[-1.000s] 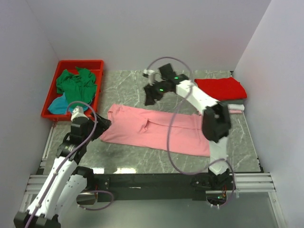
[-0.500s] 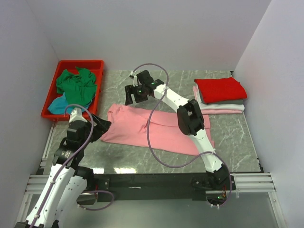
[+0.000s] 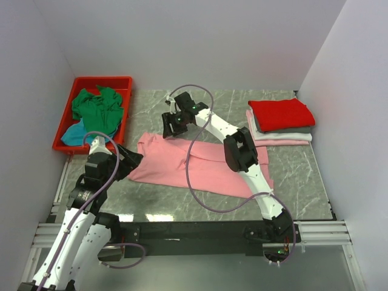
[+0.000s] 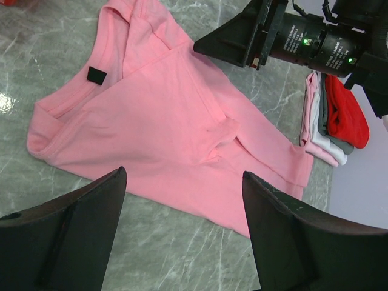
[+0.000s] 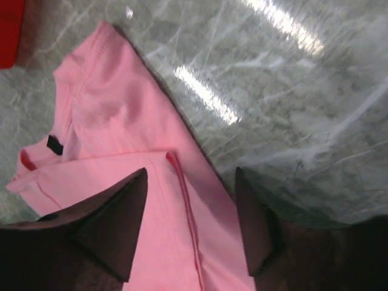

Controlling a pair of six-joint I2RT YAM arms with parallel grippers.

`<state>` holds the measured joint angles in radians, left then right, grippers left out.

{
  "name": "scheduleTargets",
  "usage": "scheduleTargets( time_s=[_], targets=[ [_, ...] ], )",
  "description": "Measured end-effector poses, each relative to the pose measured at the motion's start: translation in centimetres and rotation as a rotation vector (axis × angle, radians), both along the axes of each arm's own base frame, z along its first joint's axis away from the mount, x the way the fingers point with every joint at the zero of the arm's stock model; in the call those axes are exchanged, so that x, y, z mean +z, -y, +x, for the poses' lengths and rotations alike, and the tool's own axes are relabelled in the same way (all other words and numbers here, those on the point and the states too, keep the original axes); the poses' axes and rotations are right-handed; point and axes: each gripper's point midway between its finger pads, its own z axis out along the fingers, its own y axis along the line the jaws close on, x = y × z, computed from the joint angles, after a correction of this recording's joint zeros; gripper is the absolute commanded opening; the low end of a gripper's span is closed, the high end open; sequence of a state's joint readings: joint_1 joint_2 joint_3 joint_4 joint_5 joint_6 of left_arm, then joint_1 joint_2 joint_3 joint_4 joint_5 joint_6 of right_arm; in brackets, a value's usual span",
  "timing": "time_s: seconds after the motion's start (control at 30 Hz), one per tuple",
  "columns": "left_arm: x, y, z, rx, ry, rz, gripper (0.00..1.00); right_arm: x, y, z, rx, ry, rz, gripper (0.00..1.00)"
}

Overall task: Fold and stack the t-shirts
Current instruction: Fold the tshirt

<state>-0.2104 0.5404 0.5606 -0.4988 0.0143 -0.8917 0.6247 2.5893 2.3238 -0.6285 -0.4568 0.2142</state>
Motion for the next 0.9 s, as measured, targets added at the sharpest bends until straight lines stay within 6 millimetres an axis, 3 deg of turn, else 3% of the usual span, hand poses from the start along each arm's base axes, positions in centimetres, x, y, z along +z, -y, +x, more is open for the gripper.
scheduleTargets(
  time_s=[0.13,0.3,0.37,0.6,0.7,0.83,0.9],
  targets=[
    [0.0,0.0,0.0,0.0,0.0,0.0,0.82,-0.4,0.2,-0.9,0.029,-0.032,-0.007,0.38],
    [0.0,0.0,0.0,-0.001,0.0,0.0,0.82,-1.1,0.5,-2.0,0.061,-0.068,-0.021,0.15],
    [0.0,0.0,0.0,-0.001,0.0,0.0,0.82,-1.3,0.7,-2.0,0.056,-0.069,-0.03,0.02],
    [0.0,0.1,-0.1,-0.009,-0.001,-0.002,0.82,-1.1,1.7,0.5,-0.074,-0.079,-0.016,0.0],
    [-0.1,0.2,-0.1,-0.015,-0.004,0.001,0.82,-0.5,3.5,3.3,-0.193,-0.088,0.024,0.0],
    [-0.3,0.3,0.0,-0.02,-0.014,0.001,0.82,0.8,7.4,8.5,-0.382,-0.07,0.086,0.0],
    [-0.4,0.5,0.0,-0.027,-0.021,-0.003,0.82,2.0,9.7,11.5,-0.484,-0.049,0.128,0.1]
  ],
)
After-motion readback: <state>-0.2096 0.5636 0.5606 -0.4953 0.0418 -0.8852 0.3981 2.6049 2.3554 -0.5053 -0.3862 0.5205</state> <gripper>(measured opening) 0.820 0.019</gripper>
